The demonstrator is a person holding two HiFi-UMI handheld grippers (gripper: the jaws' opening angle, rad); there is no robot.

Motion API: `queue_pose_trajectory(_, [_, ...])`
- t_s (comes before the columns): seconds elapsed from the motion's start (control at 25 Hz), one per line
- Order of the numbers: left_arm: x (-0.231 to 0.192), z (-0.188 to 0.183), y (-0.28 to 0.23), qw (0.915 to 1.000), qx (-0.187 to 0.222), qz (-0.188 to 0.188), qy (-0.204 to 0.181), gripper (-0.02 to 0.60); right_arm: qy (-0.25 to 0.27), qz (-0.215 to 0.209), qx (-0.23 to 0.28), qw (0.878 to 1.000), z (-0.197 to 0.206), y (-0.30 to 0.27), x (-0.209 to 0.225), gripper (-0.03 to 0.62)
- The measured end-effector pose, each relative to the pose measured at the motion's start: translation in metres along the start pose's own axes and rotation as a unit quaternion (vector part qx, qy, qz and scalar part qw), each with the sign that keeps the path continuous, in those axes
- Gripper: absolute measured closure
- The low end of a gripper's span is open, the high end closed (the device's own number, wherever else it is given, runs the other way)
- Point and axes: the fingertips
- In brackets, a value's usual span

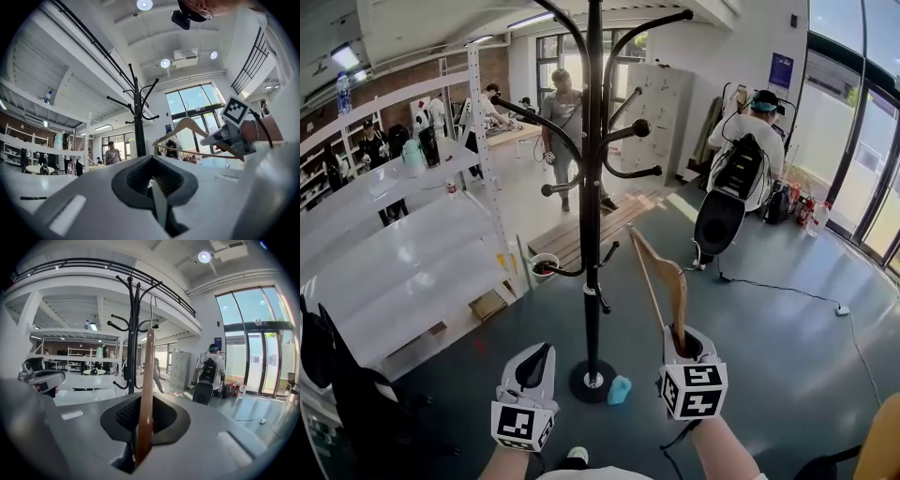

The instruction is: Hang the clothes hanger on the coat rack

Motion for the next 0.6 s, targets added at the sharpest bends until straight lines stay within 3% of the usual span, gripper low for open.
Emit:
queue_pose_trajectory(0.32, [-0.032,0.007,-0.030,0.9997,-0.008,0.023,-0.002,0.581,0.037,0.011,0.025,0.999,-0.076,-0.067,-0.009,0.536])
queue_pose_trajectory(0.6, [-0.058,0.028,-0.046,0.9994,-0.023,0.028,0.002,0.581,0.052,0.016,0.006,0.998,-0.095,-0.123,-0.016,0.536])
Point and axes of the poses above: the fingertips, and each gripper's own axes: y backward along the fingers, x to its right, z out of its underside, and after that the axes turned 1 degree about -y, right-handed
